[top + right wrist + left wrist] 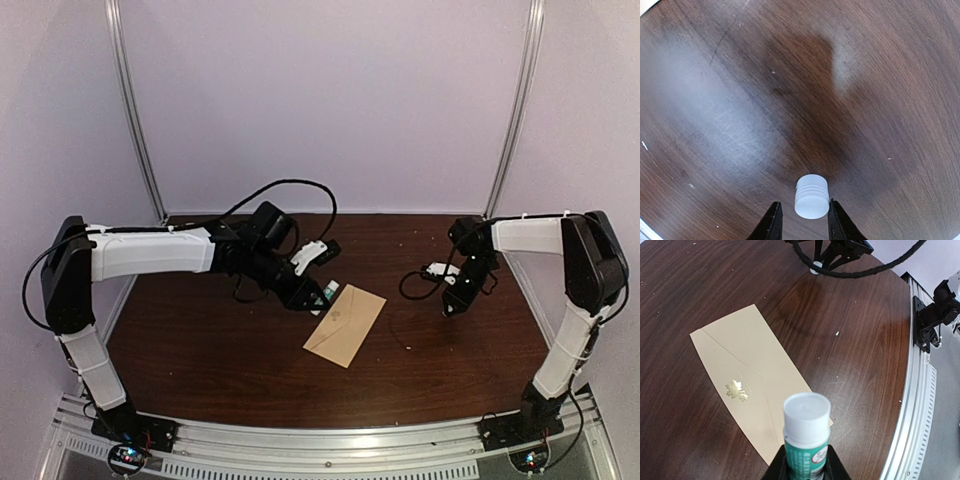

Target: Place the letter into the envelope and seal it

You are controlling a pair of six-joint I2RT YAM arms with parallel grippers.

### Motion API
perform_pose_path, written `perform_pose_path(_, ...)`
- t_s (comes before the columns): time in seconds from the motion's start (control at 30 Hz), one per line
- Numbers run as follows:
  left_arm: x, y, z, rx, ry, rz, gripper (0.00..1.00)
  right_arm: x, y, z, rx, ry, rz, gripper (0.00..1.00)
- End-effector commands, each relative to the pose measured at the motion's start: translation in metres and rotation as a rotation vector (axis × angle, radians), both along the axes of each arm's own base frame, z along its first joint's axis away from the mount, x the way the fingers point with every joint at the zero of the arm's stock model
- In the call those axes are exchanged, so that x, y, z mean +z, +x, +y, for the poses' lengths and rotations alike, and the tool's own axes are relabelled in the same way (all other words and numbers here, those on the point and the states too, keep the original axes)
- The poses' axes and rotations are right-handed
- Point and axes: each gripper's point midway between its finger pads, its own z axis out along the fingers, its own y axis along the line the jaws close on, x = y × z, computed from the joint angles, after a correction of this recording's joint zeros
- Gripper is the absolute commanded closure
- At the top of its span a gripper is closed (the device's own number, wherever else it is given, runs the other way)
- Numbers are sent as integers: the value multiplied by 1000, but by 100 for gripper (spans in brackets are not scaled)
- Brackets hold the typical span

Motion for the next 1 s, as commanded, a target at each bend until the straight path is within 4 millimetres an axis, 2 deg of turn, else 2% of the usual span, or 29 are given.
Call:
perform_pose_path(0.0, 3, 5, -3, 0, -34, -2, 100, -2, 6, 3, 3, -8, -11, 71)
perform_pose_path(0.17, 4, 5, -3, 0, -37, -1, 100, -1, 8, 4, -1, -4, -17, 78)
perform_pose_path(0.47, 4, 3, -4, -5, -40, 7, 100, -4, 10, 5, -8, -4, -17, 77)
perform_pose_path(0.67, 3, 3, -4, -8, -39, 9, 100, 4, 14, 9, -6, 11, -40, 86)
perform_pose_path(0.77, 2, 2, -4, -11, -38, 10, 100, 24, 16, 14, 1, 44, -71, 88)
perform_pose_path(0.83, 1, 1, -5, -22, -42, 15, 100, 46, 14, 23, 14, 104, -88, 88)
perform_pose_path(0.97, 2, -6, -12, -75, -76, 44, 100, 92, 5, 53, 65, 291, -103, 88)
